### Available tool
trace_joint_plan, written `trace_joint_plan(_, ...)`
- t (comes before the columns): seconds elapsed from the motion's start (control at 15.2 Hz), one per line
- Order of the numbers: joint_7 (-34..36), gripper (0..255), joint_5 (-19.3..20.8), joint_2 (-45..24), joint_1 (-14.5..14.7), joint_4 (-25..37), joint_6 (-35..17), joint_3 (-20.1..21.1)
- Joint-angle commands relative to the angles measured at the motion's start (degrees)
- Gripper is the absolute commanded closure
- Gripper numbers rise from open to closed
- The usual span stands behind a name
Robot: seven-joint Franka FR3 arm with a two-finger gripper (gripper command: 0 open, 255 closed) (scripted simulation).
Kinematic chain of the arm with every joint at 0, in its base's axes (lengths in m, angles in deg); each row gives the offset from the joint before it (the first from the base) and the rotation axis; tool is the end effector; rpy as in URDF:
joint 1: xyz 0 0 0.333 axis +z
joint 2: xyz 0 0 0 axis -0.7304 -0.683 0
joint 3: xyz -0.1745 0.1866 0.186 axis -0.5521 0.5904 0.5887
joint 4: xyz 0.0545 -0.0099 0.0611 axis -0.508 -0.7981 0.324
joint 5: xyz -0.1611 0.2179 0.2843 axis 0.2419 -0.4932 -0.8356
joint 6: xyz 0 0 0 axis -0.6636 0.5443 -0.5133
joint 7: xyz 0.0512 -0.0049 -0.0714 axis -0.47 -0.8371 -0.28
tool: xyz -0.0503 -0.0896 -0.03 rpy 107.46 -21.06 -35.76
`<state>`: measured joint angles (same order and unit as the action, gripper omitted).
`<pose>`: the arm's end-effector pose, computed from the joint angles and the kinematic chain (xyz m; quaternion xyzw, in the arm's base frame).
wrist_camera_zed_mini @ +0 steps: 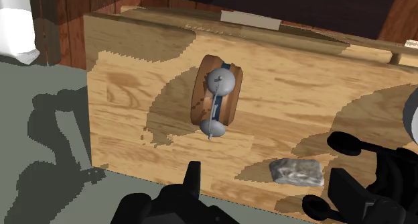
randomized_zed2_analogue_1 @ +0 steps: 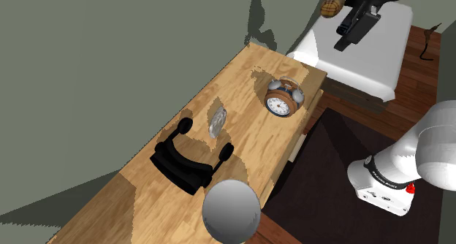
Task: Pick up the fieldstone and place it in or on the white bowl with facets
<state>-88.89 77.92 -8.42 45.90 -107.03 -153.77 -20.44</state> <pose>0.3145 0.0134 0.6399 0.9900 0.0926 0.0911 0.0542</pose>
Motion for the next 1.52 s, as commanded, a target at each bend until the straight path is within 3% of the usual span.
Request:
trace_joint_plan(0.0,0.0,0,0.0,0.0,0.0,0.0,0.0,0.0)
trace_joint_plan(0.66,-15.7,0,0.4,-18.3,4.6,1.0,-13.8,-4.3)
trace_joint_plan(1.45,-34.0,0,-1.8,-42.9,9.0,10.0,-24.3,-5.4)
